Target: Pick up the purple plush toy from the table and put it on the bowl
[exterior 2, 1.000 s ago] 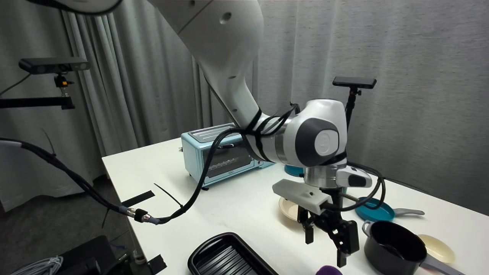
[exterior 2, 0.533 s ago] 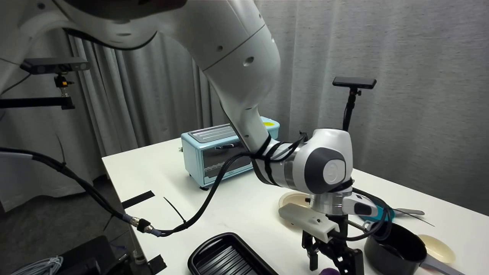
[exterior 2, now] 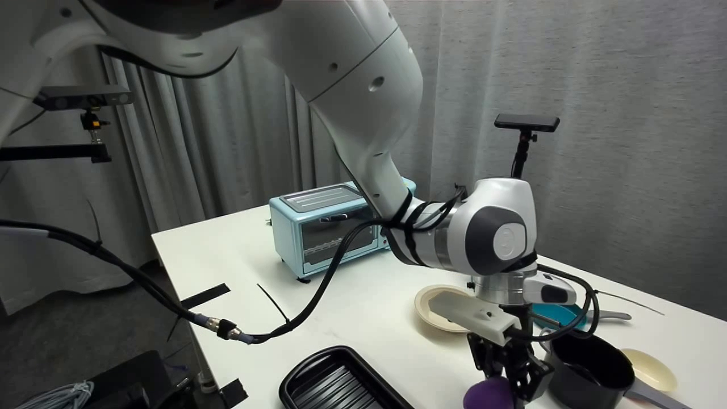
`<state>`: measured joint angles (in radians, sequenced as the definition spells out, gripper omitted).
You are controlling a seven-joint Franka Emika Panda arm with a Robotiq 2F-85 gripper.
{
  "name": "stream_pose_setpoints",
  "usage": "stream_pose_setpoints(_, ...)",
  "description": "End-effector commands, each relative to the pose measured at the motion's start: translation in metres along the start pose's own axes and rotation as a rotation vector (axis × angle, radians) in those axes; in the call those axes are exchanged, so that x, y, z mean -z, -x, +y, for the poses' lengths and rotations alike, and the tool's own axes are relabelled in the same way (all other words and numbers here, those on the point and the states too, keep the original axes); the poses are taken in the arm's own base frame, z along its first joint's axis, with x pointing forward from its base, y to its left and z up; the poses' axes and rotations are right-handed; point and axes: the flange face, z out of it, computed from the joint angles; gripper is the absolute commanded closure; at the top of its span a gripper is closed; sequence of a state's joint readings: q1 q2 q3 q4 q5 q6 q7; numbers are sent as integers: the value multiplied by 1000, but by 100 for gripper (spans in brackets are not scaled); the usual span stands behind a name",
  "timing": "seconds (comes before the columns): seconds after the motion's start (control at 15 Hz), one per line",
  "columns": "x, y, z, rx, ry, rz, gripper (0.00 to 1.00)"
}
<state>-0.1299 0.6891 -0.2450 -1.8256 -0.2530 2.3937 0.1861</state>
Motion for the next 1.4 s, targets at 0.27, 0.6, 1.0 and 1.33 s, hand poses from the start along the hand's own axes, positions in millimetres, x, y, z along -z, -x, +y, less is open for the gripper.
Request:
stream_pose_setpoints(0.27, 113, -44, -10, -55, -109, 166, 95)
stream_pose_setpoints(0.6, 176, -73, -55, -76, -193, 266, 94)
stream_pose_setpoints(1.0, 161, -80, -112, -47, -176, 204, 94)
stream_pose_setpoints(1.33, 124, -82, -150, -16, -150, 178, 94)
